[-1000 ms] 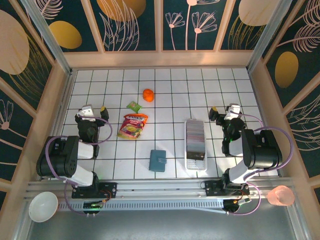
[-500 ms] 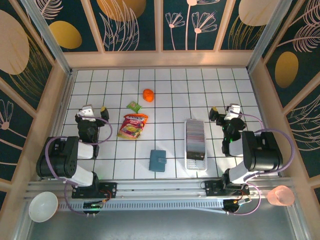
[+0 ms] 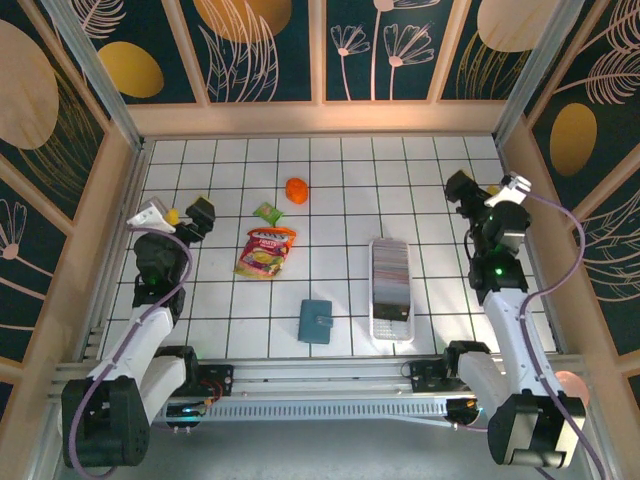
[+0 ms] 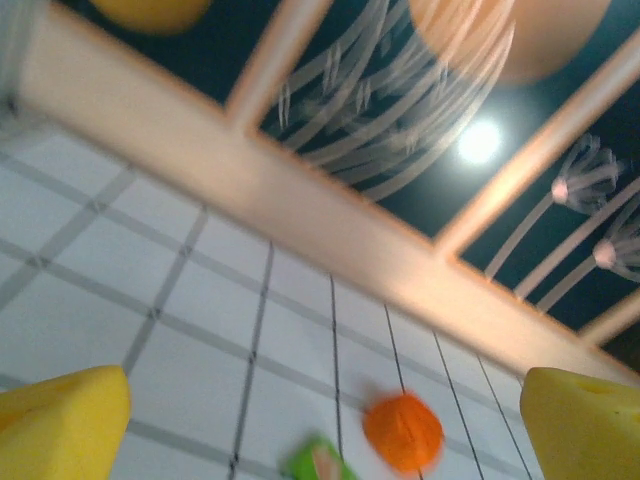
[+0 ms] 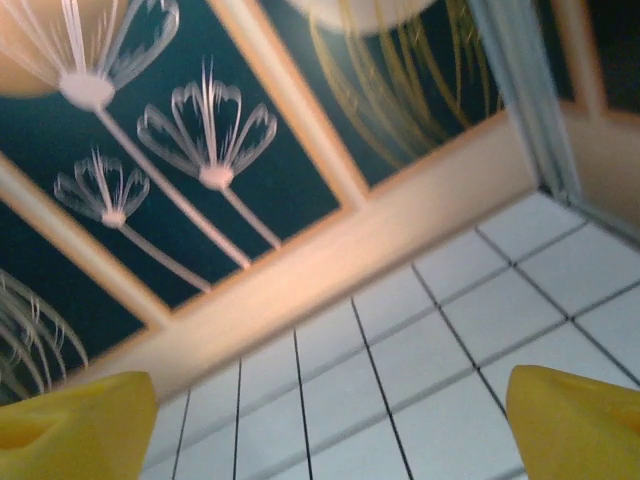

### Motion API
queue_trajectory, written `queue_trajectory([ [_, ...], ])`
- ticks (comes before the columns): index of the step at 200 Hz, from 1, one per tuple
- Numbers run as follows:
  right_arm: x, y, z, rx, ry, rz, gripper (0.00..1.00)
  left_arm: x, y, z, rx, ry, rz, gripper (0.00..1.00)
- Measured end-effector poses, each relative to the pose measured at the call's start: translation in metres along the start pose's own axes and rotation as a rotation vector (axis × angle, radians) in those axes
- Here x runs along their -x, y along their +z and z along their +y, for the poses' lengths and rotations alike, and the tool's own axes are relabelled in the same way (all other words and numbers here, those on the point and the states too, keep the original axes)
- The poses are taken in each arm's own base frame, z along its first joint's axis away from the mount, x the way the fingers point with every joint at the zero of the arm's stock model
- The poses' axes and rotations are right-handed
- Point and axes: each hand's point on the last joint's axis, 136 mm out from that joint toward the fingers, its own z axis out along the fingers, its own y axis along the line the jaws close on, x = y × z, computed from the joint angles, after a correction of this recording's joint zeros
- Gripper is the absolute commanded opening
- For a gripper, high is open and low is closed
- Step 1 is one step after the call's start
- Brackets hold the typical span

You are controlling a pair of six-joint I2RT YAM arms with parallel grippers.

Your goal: Put the credit cards into the card holder

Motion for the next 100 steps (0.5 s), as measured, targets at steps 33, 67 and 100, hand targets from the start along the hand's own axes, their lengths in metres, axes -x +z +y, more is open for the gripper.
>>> queue_trajectory([
  [33, -0.059, -0.016, 0.051, 0.100, 0.033, 0.295, 0.68, -0.056, -0.001, -0.013, -0.045, -0.091, 0.298, 0.96],
  [67, -0.146, -0.072, 0.141, 0.320, -0.024, 0.596, 0.40, -0.094, -0.023, -0.059, -0.143, -0.100, 0.500, 0.94],
  [100, -0.239, -0.115, 0.171, 0.335, -0.119, 0.845, 0.13, -0.147, -0.062, -0.107, -0.249, -0.109, 0.692, 0.92],
])
